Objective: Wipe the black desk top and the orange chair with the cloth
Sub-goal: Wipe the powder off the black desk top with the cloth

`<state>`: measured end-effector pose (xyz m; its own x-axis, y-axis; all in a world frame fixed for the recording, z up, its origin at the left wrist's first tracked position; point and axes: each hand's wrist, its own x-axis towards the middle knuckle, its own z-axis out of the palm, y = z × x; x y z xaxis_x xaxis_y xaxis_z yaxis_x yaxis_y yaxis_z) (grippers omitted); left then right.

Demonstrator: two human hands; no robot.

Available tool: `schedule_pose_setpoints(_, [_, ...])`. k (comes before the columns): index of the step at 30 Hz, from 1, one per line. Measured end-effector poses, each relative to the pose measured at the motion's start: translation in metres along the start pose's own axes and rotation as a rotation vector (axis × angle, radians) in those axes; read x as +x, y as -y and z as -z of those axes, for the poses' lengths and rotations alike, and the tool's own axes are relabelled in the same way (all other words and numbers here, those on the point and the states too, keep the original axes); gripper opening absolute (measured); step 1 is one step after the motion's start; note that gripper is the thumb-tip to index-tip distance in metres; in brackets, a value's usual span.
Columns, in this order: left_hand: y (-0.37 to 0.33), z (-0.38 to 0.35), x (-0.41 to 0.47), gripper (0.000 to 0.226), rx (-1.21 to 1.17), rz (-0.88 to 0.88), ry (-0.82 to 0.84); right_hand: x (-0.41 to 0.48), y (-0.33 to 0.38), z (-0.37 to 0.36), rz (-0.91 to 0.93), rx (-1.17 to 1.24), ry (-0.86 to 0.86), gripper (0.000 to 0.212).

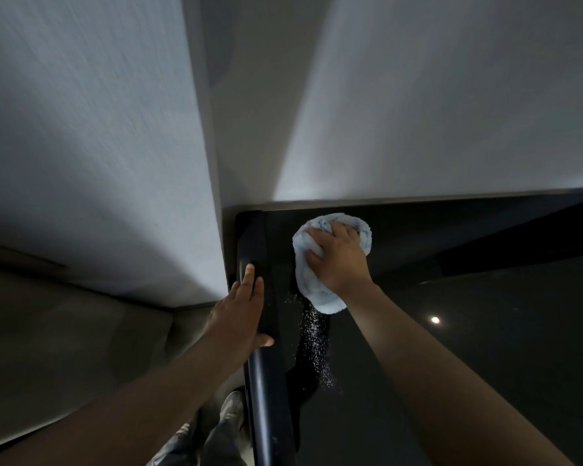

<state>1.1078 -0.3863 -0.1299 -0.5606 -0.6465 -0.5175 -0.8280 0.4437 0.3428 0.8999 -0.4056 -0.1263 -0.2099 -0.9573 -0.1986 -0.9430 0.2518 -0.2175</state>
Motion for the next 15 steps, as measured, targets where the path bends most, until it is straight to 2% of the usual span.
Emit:
schedule_pose_setpoints(5, [-0.002, 0.000, 0.001, 0.107, 0.040, 0.009, 0.006, -0.019, -0.003, -0.002, 0.013, 0.023, -0.031, 0.035])
schedule_pose_setpoints(8, [-0.001, 0.000, 0.001, 0.107, 0.048, 0.011, 0.007, -0.027, -0.003, -0.005, -0.002, 0.046, -0.057, 0.049])
schedule_pose_setpoints(12, [-0.002, 0.000, -0.001, 0.106, 0.068, 0.006, -0.006, -0.036, -0.004, -0.006, -0.026, 0.023, -0.032, 0.035])
schedule_pose_setpoints(15, [-0.003, 0.001, -0.002, 0.106, 0.075, 0.004, -0.007, -0.046, -0.004, -0.007, -0.041, 0.032, -0.044, 0.041])
